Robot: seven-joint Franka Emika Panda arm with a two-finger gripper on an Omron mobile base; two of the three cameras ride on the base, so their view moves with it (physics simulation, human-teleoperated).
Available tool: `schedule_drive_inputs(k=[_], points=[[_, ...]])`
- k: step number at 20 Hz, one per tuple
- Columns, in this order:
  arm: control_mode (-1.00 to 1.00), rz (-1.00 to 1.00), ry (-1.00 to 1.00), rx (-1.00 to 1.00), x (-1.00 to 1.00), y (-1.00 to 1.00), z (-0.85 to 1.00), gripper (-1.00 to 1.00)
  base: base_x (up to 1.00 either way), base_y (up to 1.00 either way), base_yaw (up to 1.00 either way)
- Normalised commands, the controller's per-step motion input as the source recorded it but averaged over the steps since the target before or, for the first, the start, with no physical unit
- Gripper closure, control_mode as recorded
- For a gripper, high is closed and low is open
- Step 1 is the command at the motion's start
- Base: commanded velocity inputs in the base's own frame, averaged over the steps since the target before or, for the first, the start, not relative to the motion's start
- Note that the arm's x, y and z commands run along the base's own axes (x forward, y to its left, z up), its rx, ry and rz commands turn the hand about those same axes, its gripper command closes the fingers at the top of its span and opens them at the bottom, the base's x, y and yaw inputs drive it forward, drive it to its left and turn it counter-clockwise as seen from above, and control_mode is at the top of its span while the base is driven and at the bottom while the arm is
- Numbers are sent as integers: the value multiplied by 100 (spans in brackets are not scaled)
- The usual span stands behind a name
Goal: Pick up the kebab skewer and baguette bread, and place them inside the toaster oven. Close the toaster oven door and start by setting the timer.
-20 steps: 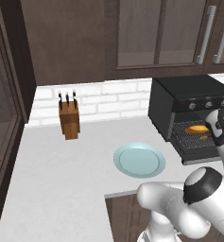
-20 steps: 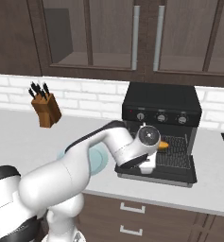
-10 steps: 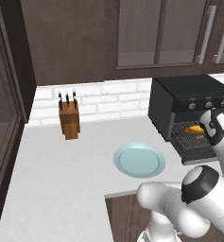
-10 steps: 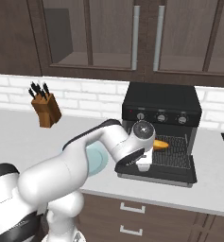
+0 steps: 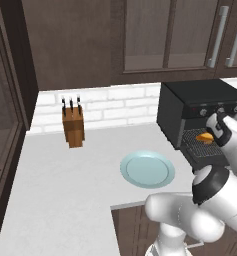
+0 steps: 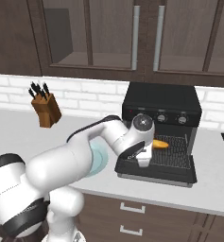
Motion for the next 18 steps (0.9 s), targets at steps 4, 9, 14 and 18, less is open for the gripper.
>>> schedule_drive_inputs(k=[4, 9, 14, 18], points=[[-100, 0, 2, 3, 18, -18, 0, 100, 0, 0, 0], [-100, 0, 1, 3, 9, -29, 0, 100, 0, 0, 0], [-100, -3, 5, -1, 21, -4, -1, 100, 0, 0, 0], [-100, -4, 7, -1, 14, 3, -3, 100, 0, 0, 0]])
